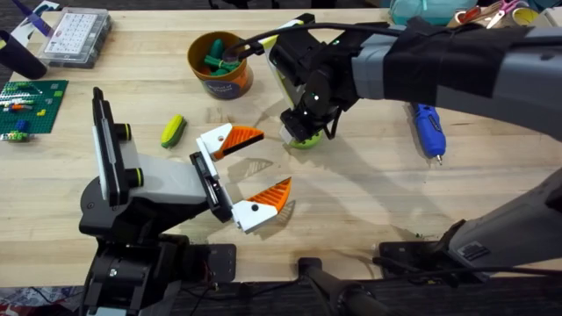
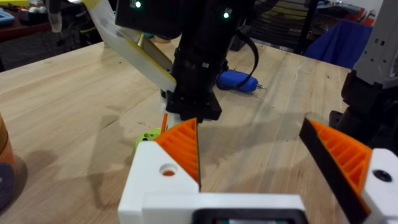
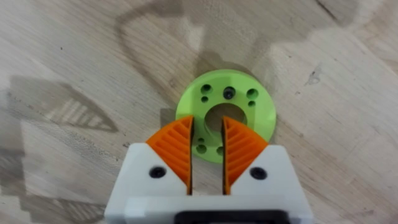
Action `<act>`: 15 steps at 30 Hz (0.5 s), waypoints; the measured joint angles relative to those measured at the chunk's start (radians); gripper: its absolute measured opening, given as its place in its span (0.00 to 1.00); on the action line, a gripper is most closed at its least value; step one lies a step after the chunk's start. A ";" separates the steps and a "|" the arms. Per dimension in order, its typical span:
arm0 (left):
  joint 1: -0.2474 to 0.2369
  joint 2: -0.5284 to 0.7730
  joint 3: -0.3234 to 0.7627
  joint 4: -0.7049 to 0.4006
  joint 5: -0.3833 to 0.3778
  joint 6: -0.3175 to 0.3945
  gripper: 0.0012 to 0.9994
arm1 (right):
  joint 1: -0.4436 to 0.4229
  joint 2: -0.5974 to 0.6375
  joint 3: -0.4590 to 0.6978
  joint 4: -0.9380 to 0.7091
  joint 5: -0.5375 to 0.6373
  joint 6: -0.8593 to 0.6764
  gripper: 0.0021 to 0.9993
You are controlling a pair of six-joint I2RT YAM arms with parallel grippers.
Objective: Pick up the gripper from the table and insert it into the empty holder that is missing its gripper. Then pick up a screw, insert it into the mounting hole, and use the screwdriver to tighten it. Finally, clean up the table by picking up the vegetable and placing it into the bucket.
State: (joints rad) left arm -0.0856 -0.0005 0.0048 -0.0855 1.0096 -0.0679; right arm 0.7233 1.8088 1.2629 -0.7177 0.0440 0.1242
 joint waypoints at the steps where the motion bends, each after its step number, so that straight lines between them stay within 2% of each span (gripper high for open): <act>1: 0.000 0.001 0.000 -0.001 0.000 0.000 0.99 | 0.000 0.000 0.000 0.000 -0.001 0.000 0.26; 15: 0.000 0.001 0.000 -0.001 0.000 0.000 0.99 | 0.000 0.000 0.000 -0.004 -0.007 0.000 0.26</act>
State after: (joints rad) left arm -0.0856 0.0005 0.0048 -0.0860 1.0092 -0.0681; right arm 0.7235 1.8088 1.2629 -0.7220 0.0368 0.1238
